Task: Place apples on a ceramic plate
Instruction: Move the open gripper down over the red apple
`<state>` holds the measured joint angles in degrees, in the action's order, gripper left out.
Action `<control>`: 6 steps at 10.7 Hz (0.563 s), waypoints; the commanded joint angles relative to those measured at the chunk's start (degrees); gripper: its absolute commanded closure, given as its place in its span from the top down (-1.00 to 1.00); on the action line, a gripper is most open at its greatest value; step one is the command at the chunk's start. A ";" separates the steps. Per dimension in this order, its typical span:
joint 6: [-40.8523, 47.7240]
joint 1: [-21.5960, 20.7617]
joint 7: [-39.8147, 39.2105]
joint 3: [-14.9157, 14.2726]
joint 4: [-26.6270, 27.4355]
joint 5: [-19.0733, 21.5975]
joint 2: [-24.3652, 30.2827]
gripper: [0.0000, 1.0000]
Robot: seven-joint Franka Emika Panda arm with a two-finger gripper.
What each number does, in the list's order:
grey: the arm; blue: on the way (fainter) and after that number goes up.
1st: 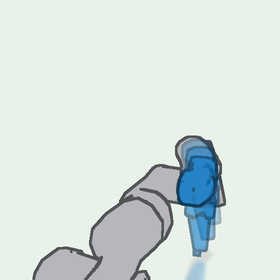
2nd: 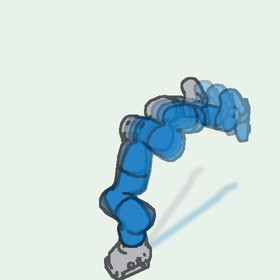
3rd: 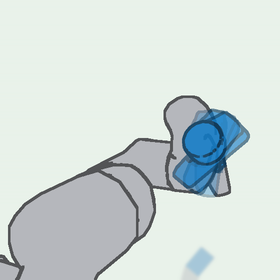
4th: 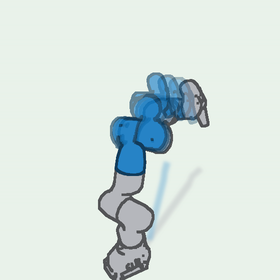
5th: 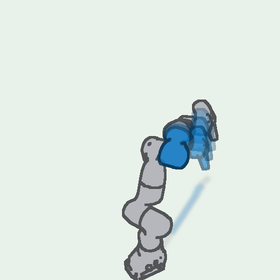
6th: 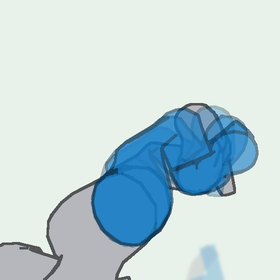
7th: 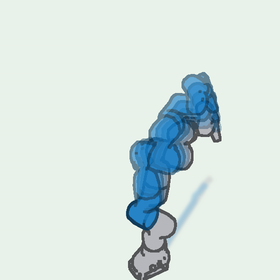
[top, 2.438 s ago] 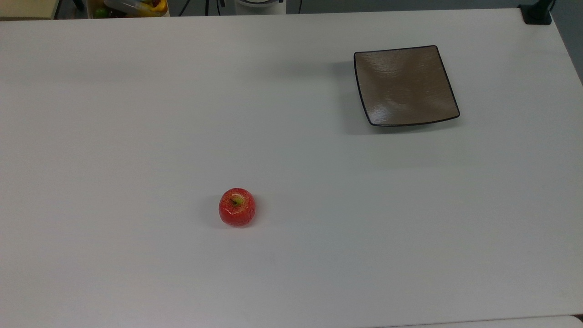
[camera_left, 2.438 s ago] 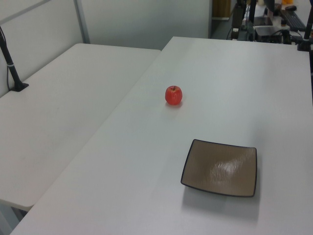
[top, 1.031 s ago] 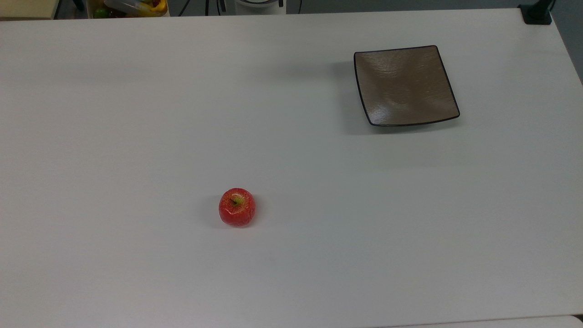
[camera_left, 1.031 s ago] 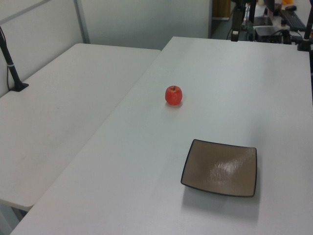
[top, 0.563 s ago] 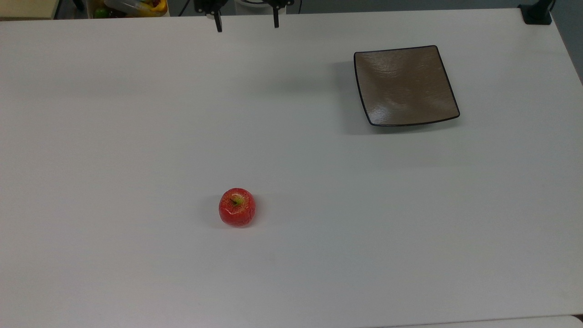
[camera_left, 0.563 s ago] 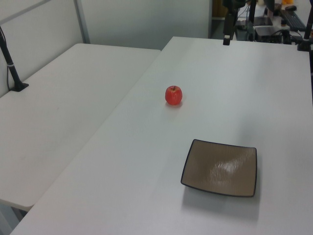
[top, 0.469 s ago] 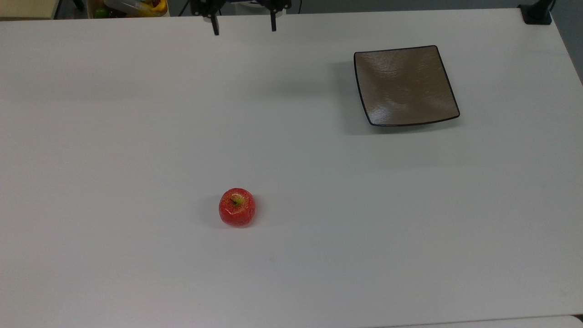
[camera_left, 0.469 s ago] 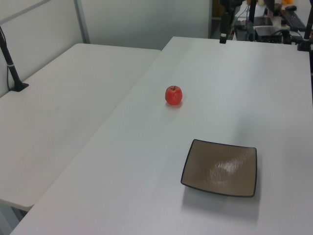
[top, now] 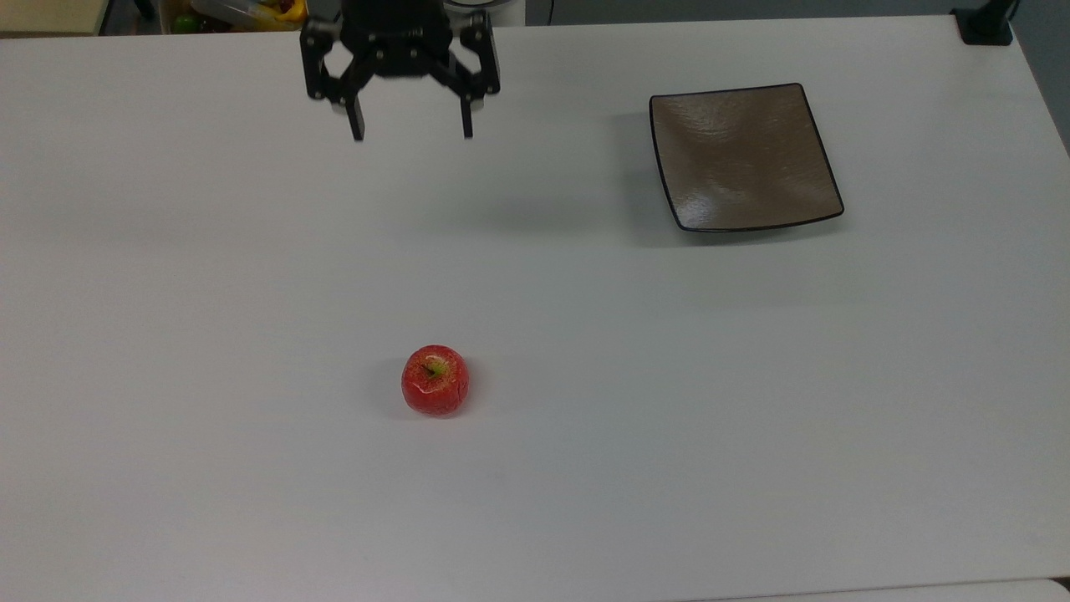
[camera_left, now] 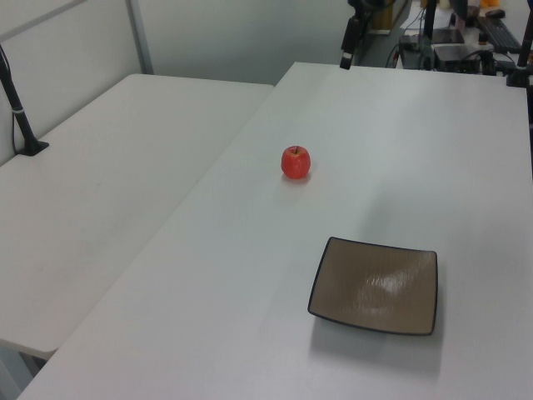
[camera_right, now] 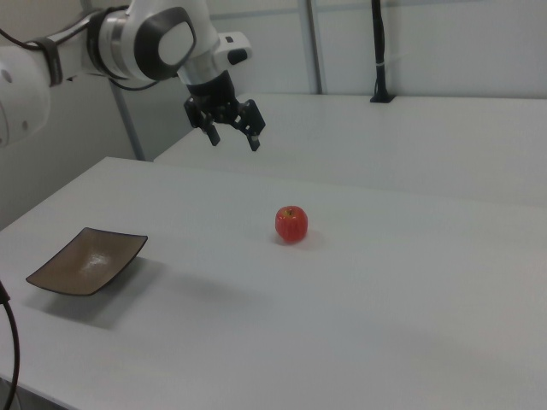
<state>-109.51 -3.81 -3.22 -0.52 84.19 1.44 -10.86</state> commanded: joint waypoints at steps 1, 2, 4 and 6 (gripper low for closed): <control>-6.40 0.03 -0.83 -0.44 -1.66 0.05 -5.20 1.00; -8.25 0.03 -0.83 -0.44 -1.66 -0.04 -6.53 1.00; -12.03 -0.06 -0.65 -0.44 -1.66 -0.04 -9.51 1.00; -15.20 -0.14 -0.65 -0.44 -1.48 -0.12 -12.06 1.00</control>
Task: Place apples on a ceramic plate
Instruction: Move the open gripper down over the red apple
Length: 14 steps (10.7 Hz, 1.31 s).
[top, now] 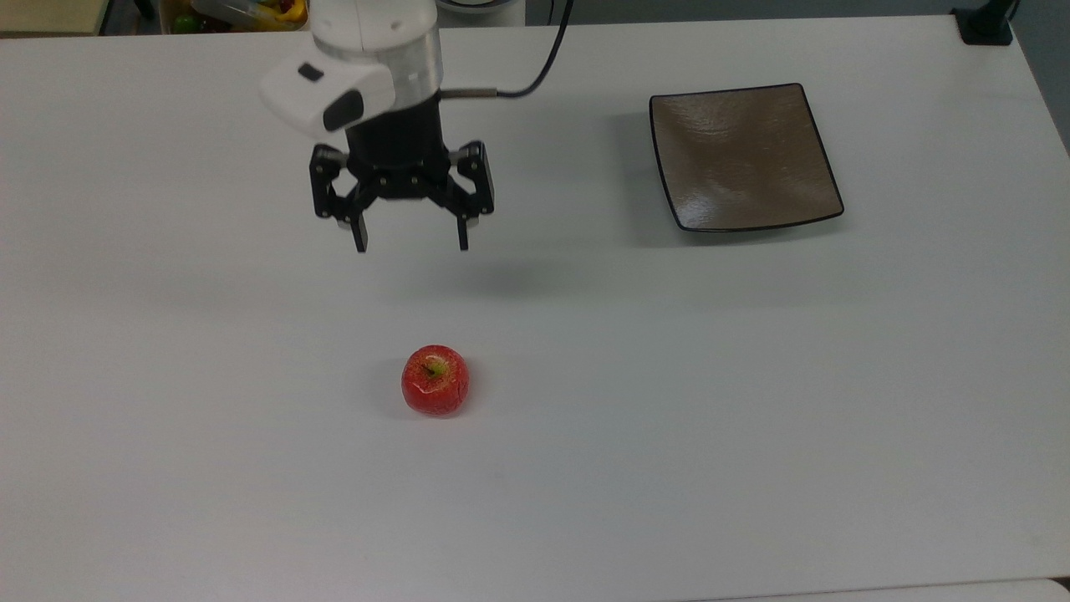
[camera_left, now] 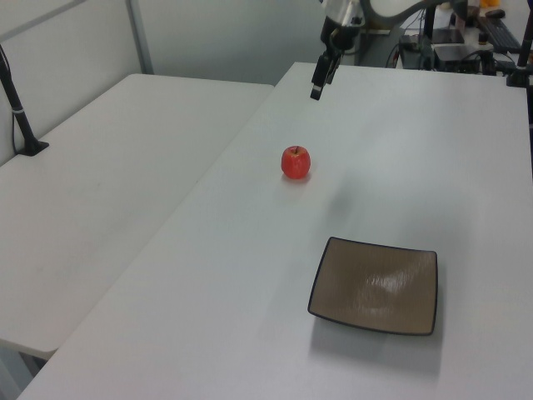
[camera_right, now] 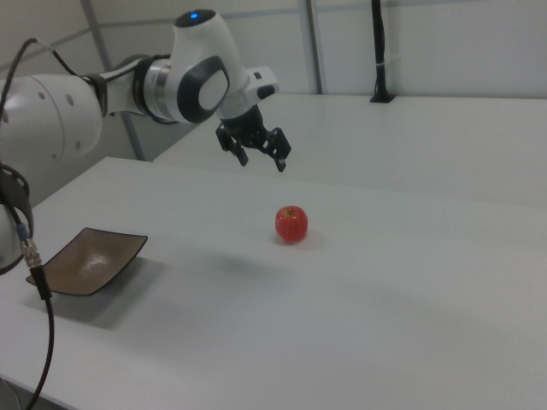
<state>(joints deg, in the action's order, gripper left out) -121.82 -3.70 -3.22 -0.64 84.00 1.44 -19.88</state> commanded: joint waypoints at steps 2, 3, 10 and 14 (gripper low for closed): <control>-6.13 -0.43 -0.74 -0.32 -1.21 -0.82 -5.68 1.00; -7.01 -0.52 -0.74 -0.32 -1.04 -1.78 -6.82 1.00; -16.06 -0.87 -0.21 -0.32 -1.30 -4.78 -14.65 1.00; -20.55 -1.92 0.58 -0.32 -1.39 -5.57 -17.47 1.00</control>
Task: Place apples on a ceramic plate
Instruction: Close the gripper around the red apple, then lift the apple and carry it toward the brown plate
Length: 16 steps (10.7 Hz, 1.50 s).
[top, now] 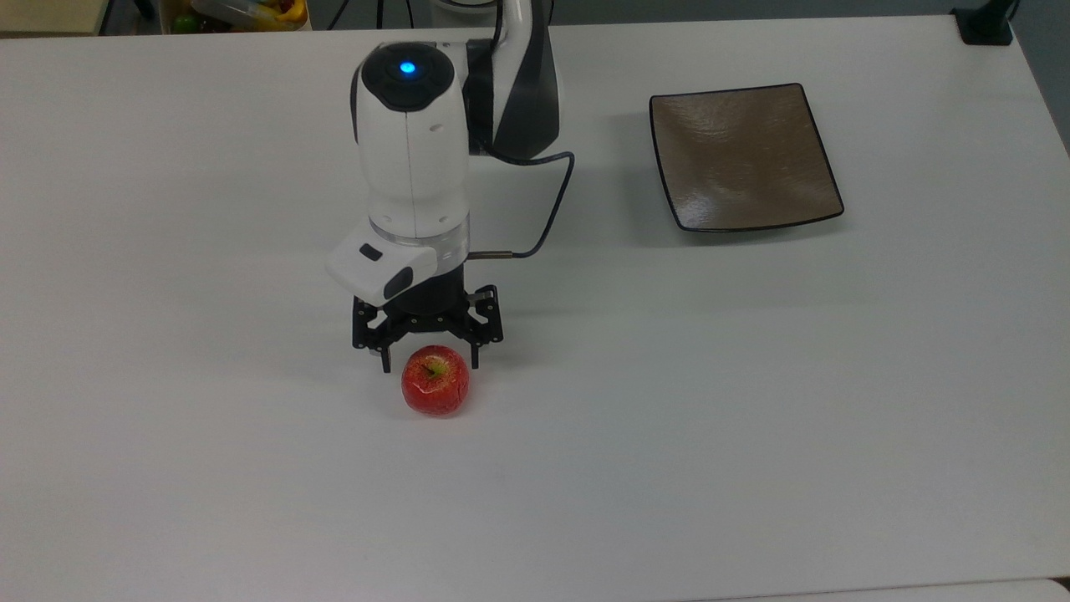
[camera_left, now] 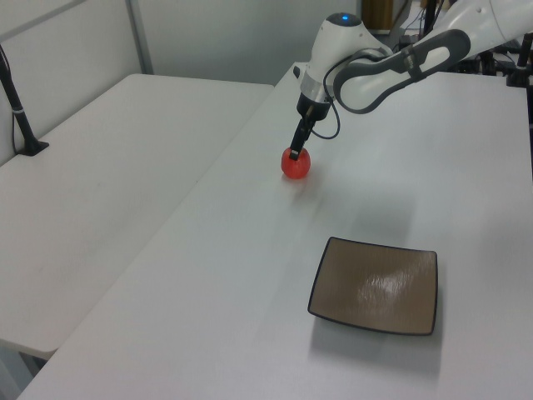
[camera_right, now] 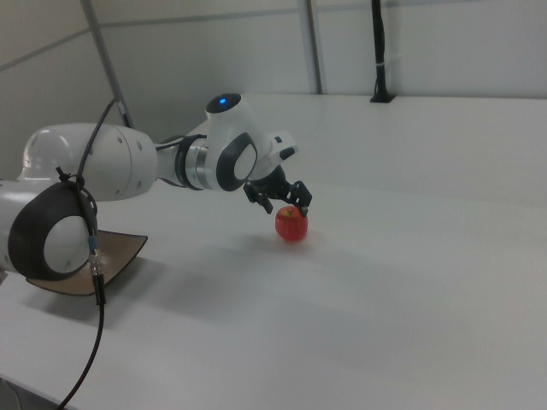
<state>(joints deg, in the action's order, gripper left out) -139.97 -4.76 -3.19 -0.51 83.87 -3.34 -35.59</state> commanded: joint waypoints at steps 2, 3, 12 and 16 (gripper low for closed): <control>-4.07 -0.87 0.65 -0.46 -0.99 -3.23 -2.64 1.00; -4.43 -0.87 0.65 -0.46 -0.99 -4.29 -2.99 1.00; -4.96 -0.78 0.12 -0.46 -0.81 -7.64 -3.79 -1.00; -1.20 -0.69 0.47 -0.46 2.34 -6.85 6.11 -1.00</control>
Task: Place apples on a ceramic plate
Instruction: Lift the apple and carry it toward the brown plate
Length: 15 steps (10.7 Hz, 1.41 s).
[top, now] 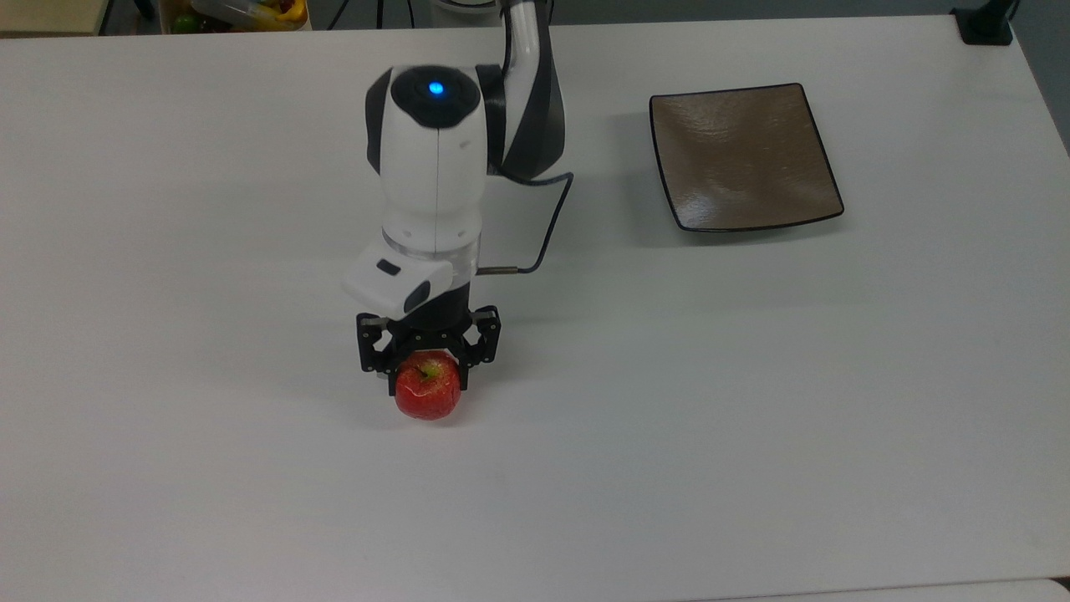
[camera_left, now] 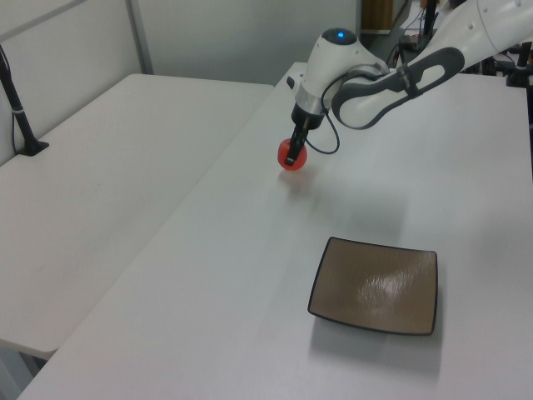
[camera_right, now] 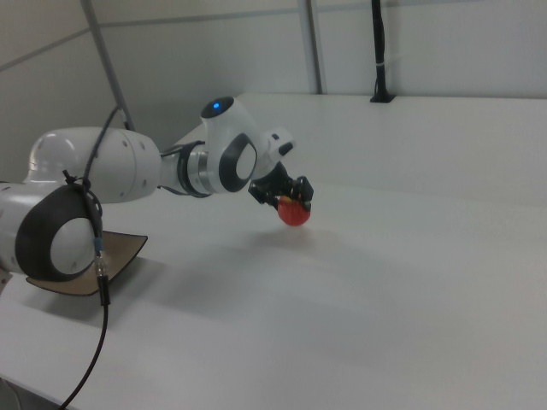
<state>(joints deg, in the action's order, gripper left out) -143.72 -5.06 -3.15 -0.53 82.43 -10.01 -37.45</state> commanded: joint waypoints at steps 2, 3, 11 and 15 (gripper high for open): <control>11.05 -0.48 0.60 -0.35 4.67 0.25 14.65 -1.00; 15.01 -0.57 0.52 -0.35 5.45 1.21 17.90 -1.00; 44.76 -3.54 -6.95 -0.26 19.41 13.44 42.87 -1.00; 44.94 -9.51 -3.90 1.14 22.51 13.61 44.22 -0.99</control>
<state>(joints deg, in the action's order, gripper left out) -97.94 -11.12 -8.74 0.02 102.13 2.59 4.98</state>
